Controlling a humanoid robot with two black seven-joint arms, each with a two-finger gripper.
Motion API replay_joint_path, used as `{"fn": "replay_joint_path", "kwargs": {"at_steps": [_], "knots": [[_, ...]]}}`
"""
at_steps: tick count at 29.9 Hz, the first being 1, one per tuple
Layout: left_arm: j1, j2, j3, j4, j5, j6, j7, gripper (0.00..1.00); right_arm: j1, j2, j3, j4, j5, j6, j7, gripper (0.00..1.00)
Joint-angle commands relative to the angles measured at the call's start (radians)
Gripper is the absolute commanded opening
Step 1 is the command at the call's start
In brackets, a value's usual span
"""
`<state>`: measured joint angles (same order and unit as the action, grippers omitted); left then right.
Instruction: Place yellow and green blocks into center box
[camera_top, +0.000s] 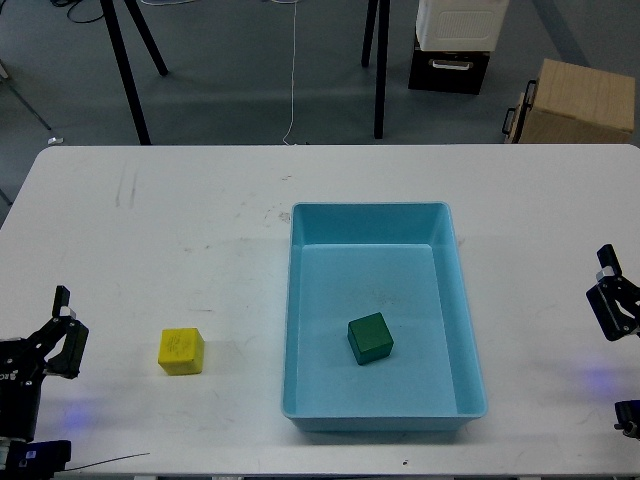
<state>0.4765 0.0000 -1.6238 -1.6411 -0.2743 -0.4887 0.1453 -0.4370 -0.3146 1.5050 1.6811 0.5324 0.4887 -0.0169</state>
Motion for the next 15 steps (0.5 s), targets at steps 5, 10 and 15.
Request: {"fn": "replay_joint_path", "kwargs": {"at_steps": [5,10,15], "knots": [[-0.071,0.018,-0.05,0.02,-0.034,0.0,-0.003,1.0,0.004,-0.054,-0.002,-0.001,0.001,0.0,0.0,1.0],[-0.071,0.188,-0.177,-0.104,-0.052,0.0,-0.009,1.0,0.011,-0.026,-0.006,-0.001,-0.002,0.0,0.0,1.0],[-0.073,0.487,-0.177,-0.111,-0.049,0.0,-0.009,1.0,0.015,0.014,-0.003,0.0,-0.028,0.0,0.0,1.0]]}}
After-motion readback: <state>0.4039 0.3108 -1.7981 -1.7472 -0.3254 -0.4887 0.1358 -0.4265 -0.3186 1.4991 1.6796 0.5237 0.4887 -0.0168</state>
